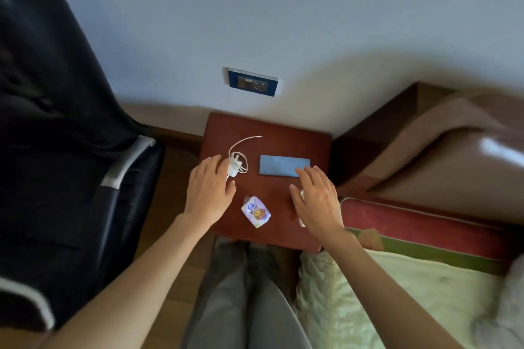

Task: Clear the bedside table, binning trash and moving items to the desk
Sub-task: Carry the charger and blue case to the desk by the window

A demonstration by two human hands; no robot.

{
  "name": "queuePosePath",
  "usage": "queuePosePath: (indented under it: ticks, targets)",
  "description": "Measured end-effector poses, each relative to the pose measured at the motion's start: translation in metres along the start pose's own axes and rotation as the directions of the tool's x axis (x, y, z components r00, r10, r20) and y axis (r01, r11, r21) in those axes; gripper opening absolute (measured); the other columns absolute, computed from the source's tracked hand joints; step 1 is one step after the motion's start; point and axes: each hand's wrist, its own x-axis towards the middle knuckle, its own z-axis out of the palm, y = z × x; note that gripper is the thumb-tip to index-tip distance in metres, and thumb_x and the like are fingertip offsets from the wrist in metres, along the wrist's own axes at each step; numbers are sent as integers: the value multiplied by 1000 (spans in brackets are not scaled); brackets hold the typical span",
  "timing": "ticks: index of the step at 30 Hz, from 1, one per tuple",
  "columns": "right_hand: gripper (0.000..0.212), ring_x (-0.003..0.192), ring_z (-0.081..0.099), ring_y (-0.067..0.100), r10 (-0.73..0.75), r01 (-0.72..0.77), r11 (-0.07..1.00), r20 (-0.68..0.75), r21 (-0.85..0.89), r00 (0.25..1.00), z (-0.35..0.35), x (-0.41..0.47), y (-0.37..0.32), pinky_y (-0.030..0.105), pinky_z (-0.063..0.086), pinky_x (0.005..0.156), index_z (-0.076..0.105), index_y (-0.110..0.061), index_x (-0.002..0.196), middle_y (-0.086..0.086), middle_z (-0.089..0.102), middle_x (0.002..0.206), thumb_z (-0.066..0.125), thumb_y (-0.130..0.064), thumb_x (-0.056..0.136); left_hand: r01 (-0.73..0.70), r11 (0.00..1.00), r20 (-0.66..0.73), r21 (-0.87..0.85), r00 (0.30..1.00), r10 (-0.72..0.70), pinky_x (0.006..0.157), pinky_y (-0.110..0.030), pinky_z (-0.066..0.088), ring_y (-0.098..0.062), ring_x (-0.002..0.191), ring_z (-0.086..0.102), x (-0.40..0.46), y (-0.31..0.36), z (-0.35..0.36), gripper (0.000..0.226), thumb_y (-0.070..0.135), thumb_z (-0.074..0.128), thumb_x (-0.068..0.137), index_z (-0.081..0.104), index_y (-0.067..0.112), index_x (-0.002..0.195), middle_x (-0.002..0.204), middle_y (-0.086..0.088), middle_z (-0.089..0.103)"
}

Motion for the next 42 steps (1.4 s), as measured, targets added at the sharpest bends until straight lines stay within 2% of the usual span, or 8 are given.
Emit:
queuePosePath:
  ticks: [7,14,19,23,27,30,36,42]
  targets:
    - [51,121,51,38,77,-76,996,-25,50,997,58,38,15,51,44,100,59,-4,120,18,60,124,37,-36,88,30,998,38,-62,999,-28,100,-46,41,-33,126,44,62,-23,81,60,34,63,83,44,7,134,138,-17,46]
    - [50,122,50,37,99,-97,994,-44,55,994,96,60,28,49,43,99,58,-5,122,17,58,126,38,-35,88,50,994,32,-102,998,-46,92,-45,45,-30,126,42,90,-31,144,74,45,67,78,37,13,137,141,-13,42]
    - [43,128,44,36,68,-67,997,-23,50,997,106,75,36,48,37,104,54,-6,127,18,54,131,54,-26,88,-10,982,-17,-190,1000,7,90,-44,50,-35,123,46,86,-47,162,72,28,76,74,40,10,135,140,-18,42]
    - [62,134,36,35,26,-28,999,88,25,996,108,97,43,47,32,108,48,-8,135,17,47,139,70,-24,79,-76,957,-88,-280,995,53,92,-41,51,-32,120,51,87,-55,168,64,16,77,74,46,11,130,134,-17,48]
    - [81,141,24,32,-19,37,997,275,-62,961,115,118,46,43,23,113,36,-14,143,14,35,149,76,-29,74,-116,938,-135,-327,988,75,93,-38,51,-28,116,55,87,-59,171,62,11,79,71,50,10,126,128,-13,54]
    - [89,141,24,30,-49,94,990,364,-107,930,125,130,44,40,19,114,33,-15,144,12,33,149,79,-28,70,-138,925,-165,-353,983,84,93,-35,50,-25,113,57,86,-61,170,60,10,80,69,53,10,123,123,-11,58]
    - [86,130,38,28,-61,147,969,386,-199,920,141,145,46,37,27,109,36,-17,142,8,43,140,80,-26,68,-125,905,-205,-407,978,42,87,-28,49,-23,103,62,87,-70,165,53,1,78,66,60,7,116,115,-8,65]
    - [73,111,49,26,-47,157,941,344,-301,938,147,142,49,36,42,91,44,-18,134,6,50,125,76,-25,69,-100,882,-235,-460,972,-12,87,-23,47,-21,101,62,87,-80,149,55,-2,77,65,59,7,117,113,-8,65]
